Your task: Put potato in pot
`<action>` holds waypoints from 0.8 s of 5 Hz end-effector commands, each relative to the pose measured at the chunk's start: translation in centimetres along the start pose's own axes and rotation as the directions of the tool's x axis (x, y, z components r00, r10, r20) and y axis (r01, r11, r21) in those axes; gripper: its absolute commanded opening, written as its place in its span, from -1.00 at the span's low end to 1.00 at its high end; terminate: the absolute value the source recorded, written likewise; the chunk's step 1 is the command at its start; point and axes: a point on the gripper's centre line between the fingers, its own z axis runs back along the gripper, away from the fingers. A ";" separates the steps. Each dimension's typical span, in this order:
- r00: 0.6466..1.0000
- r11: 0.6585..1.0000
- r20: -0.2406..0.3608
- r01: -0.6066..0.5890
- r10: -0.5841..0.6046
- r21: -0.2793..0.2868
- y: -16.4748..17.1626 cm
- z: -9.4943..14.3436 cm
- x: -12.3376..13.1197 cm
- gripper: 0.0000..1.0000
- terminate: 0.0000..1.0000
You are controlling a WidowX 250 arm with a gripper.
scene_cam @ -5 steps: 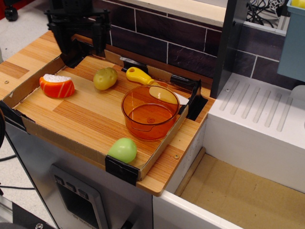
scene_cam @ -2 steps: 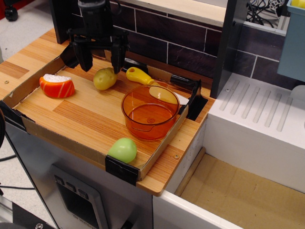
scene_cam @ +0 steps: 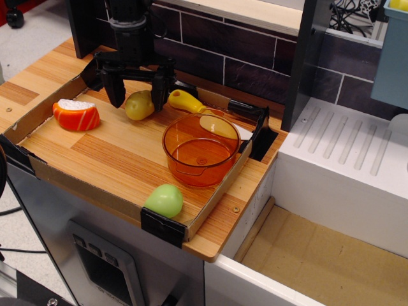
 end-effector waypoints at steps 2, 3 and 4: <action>0.994 0.998 0.100 -0.055 0.053 0.011 0.1 0.5 1.5 -1.00 -1.00; 0.991 0.998 0.114 -0.068 0.067 0.006 0.3 1.6 1.3 -1.00 -1.00; 0.983 0.989 0.112 -0.144 0.147 -0.030 0.7 4.3 1.2 -1.00 -1.00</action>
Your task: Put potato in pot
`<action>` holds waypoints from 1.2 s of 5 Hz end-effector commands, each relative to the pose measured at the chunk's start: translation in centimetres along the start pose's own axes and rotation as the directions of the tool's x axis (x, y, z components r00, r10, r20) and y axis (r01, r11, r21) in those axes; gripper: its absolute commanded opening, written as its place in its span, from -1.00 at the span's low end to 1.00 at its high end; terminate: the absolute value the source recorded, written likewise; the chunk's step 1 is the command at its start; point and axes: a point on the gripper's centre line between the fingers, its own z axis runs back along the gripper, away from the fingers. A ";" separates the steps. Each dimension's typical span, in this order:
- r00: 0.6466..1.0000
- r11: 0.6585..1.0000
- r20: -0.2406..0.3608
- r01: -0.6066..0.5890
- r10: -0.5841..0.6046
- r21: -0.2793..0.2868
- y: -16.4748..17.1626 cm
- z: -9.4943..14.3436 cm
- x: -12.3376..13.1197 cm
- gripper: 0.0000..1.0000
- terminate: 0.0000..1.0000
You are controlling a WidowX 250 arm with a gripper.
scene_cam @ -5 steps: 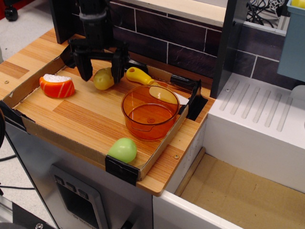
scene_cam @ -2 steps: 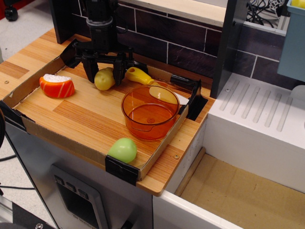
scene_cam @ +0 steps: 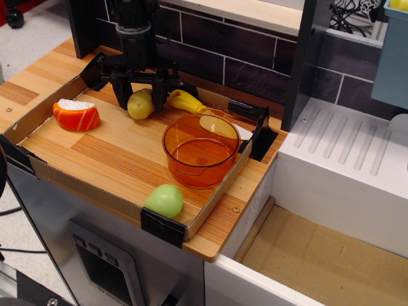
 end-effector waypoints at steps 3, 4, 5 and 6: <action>0.999 0.996 -0.047 -0.031 0.027 -0.081 -3.9 10.9 -5.1 -1.00 -1.00; 0.998 0.999 -0.066 0.002 -0.005 -0.047 -6.6 9.9 -6.8 -1.00 -1.00; 0.995 1.000 -0.097 0.030 -0.031 -0.009 -8.5 8.3 -7.8 -1.00 -1.00; 0.997 0.999 -0.073 0.022 -0.020 0.029 -8.9 6.0 -7.8 -1.00 -1.00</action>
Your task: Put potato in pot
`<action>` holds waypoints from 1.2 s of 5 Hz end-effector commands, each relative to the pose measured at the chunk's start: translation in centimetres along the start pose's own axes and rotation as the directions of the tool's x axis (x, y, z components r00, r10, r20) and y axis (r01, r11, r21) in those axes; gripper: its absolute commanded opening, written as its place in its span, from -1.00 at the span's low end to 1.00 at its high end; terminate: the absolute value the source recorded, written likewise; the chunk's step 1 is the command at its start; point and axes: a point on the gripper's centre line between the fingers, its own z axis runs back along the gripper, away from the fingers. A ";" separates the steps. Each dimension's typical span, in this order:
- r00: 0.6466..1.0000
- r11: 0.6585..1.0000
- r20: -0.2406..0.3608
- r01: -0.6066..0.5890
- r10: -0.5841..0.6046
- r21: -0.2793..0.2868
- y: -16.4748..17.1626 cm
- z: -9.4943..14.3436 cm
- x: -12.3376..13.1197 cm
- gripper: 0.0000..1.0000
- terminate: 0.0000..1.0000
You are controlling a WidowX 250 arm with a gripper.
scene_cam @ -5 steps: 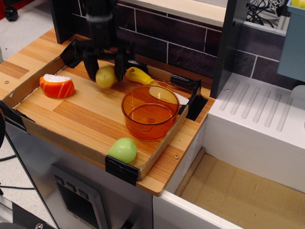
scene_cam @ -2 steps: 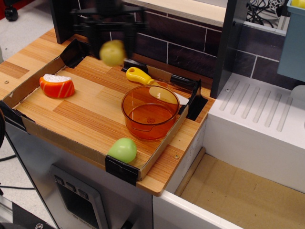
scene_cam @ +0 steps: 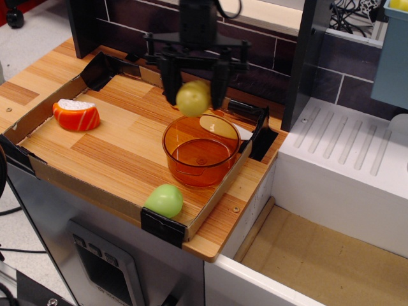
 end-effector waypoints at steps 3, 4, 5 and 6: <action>0.995 0.997 0.071 -0.071 0.068 0.035 0.8 -0.4 0.8 1.00 -1.00; 0.981 0.986 0.102 -0.166 0.165 0.000 2.2 3.8 1.6 1.00 -1.00; 0.934 0.943 0.123 -0.332 0.334 -0.041 5.5 6.7 3.8 1.00 -1.00; 0.934 0.943 0.123 -0.332 0.334 -0.041 5.5 6.7 3.8 1.00 -1.00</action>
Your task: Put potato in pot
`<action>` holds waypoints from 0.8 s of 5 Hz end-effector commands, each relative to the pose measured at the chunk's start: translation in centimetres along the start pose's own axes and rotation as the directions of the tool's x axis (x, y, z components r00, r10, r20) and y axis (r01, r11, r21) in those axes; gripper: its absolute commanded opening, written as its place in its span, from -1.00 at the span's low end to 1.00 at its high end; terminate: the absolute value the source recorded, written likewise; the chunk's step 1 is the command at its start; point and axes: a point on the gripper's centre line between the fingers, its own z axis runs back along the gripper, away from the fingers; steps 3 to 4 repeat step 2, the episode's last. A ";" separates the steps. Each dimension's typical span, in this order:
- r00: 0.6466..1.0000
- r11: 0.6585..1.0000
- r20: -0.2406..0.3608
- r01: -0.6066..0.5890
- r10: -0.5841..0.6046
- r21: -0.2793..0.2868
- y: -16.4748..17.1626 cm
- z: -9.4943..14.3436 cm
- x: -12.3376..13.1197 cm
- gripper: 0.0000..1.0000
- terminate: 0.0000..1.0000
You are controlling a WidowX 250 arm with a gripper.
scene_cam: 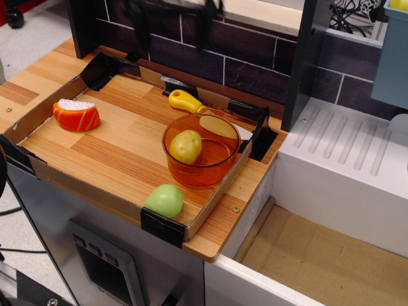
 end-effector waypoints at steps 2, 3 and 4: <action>0.999 1.000 0.044 -0.021 0.022 -0.022 0.5 1.5 0.2 1.00 1.00; 0.999 1.000 0.044 -0.021 0.022 -0.022 0.5 1.5 0.2 1.00 1.00; 0.999 1.000 0.044 -0.021 0.022 -0.022 0.5 1.5 0.2 1.00 1.00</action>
